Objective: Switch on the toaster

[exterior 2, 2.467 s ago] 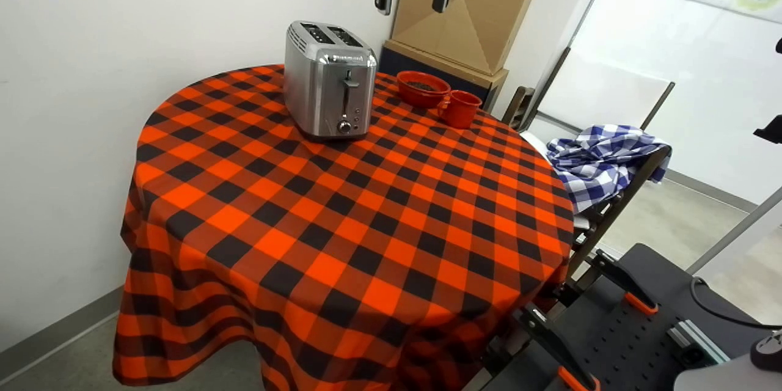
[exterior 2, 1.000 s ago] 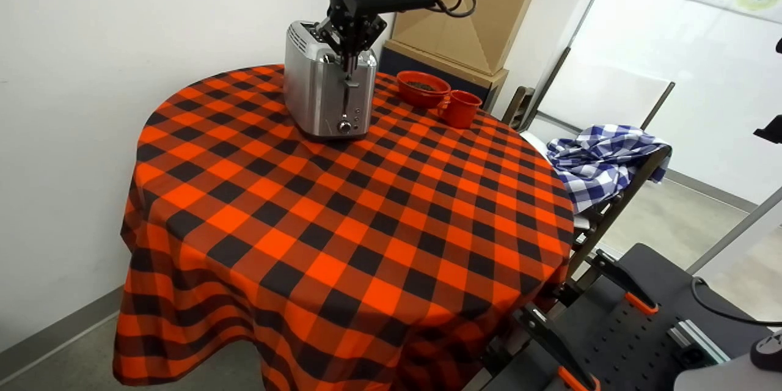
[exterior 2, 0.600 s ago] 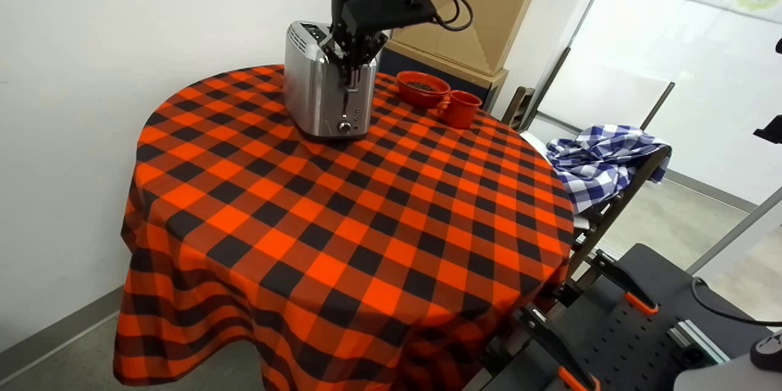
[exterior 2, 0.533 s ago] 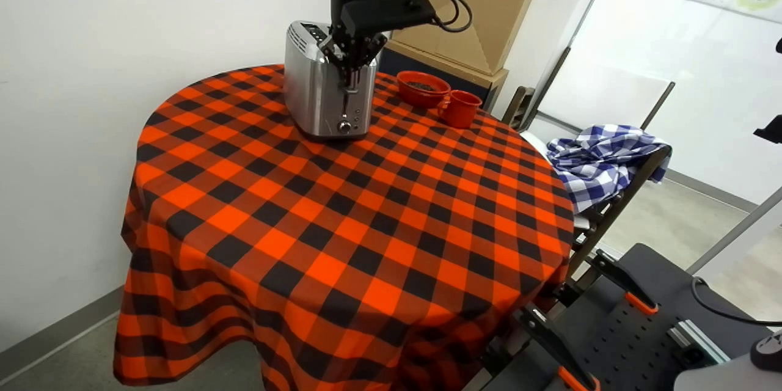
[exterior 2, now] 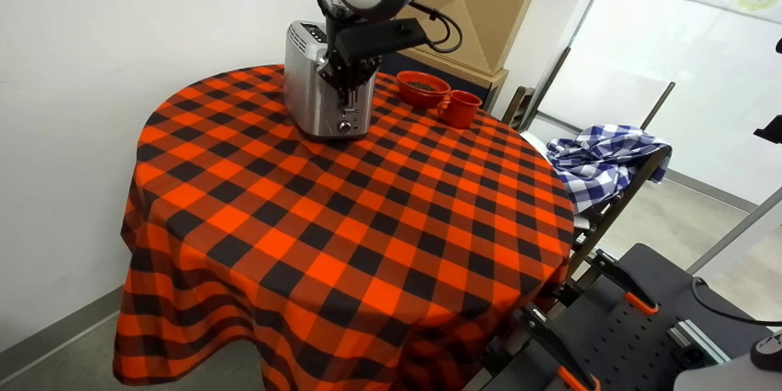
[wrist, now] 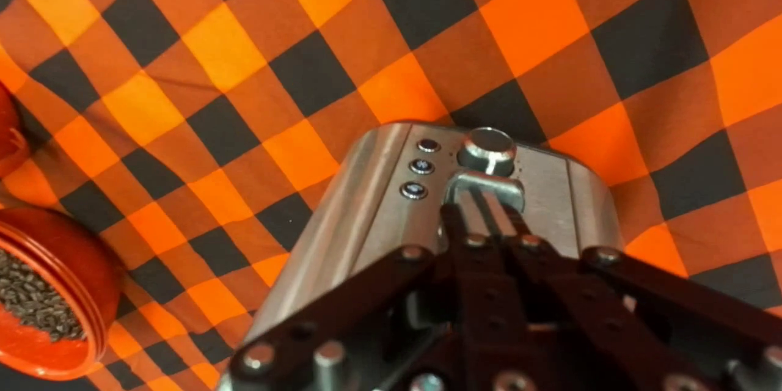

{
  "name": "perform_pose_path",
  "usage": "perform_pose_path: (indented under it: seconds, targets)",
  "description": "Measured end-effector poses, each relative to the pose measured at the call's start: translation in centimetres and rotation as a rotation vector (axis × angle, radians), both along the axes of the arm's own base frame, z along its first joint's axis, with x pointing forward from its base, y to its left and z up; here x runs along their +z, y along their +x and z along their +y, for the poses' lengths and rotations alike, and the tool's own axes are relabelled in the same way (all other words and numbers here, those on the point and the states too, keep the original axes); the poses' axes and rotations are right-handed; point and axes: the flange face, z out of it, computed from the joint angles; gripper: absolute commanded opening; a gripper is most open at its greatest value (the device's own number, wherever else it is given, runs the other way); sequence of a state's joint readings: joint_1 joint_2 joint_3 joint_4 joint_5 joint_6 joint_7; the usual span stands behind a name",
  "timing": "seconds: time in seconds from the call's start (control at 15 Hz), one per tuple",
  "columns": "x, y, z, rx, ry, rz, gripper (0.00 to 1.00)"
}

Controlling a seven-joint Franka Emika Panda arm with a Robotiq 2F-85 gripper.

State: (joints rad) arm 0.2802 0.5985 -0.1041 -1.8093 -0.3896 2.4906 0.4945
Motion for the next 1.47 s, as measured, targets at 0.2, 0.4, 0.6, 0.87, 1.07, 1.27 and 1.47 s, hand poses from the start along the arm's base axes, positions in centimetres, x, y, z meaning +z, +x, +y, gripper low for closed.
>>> perform_pose_path:
  seconds: [0.2,0.4,0.6,0.87,1.07,1.27,1.47]
  targets:
    - [-1.3,0.1,-0.1,0.000,-0.006,0.013,0.00]
    - [-1.4,0.1,0.0,0.002,-0.007,0.014,0.00]
    - [-1.4,0.1,0.1,0.005,-0.011,0.014,0.26]
    - [-1.5,-0.1,0.4,-0.001,-0.004,0.025,0.47]
    - [-1.5,-1.1,0.8,-0.023,0.003,0.099,0.69]
    - [-0.5,-2.8,0.9,-0.040,0.011,0.166,0.91]
    - [1.8,-5.3,1.0,-0.056,0.022,0.209,1.00]
